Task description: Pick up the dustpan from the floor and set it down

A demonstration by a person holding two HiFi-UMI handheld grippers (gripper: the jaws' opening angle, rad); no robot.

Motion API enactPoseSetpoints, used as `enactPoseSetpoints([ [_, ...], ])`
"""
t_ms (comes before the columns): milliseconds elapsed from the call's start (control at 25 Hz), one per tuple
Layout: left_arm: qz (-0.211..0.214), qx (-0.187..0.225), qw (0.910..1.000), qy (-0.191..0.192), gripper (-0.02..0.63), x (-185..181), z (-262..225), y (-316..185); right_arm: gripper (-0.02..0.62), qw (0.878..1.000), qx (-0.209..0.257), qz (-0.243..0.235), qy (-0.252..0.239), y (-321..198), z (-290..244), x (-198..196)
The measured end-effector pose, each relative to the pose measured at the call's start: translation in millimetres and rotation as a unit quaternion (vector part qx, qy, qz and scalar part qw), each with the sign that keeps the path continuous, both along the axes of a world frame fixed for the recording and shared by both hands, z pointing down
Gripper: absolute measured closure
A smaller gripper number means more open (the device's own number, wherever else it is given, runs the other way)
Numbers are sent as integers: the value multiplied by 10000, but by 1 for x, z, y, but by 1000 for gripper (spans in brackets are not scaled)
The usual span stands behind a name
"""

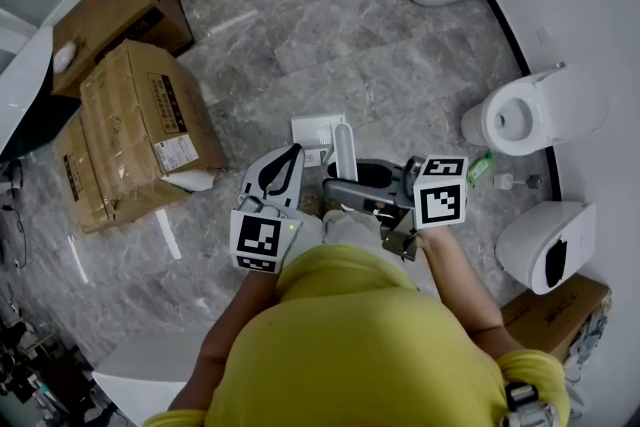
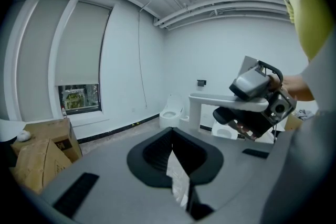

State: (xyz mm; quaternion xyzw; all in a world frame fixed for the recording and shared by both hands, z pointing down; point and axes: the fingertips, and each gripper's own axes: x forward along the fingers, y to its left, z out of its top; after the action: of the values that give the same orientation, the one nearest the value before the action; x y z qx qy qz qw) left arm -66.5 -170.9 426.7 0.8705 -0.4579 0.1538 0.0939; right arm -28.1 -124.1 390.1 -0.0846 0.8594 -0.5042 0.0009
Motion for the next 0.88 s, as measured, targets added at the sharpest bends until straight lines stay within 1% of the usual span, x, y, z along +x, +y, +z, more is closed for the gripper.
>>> enactPoseSetpoints([
  [360, -34, -21, 10000, -17, 604, -1, 0, 1, 413, 10000, -53, -27, 49, 2, 5, 0],
  [560, -43, -61, 10000, -27, 604, -2, 4, 0, 413, 9997, -88, 15, 240, -5, 23, -1],
  [760, -63, -93, 9999, -31, 604, -4, 5, 0, 414, 9995, -136, -12, 276, -10, 41, -5],
  [880, -61, -112, 9999, -41, 604, -4, 6, 0, 413, 9991, -145, -41, 386, -15, 52, -5],
])
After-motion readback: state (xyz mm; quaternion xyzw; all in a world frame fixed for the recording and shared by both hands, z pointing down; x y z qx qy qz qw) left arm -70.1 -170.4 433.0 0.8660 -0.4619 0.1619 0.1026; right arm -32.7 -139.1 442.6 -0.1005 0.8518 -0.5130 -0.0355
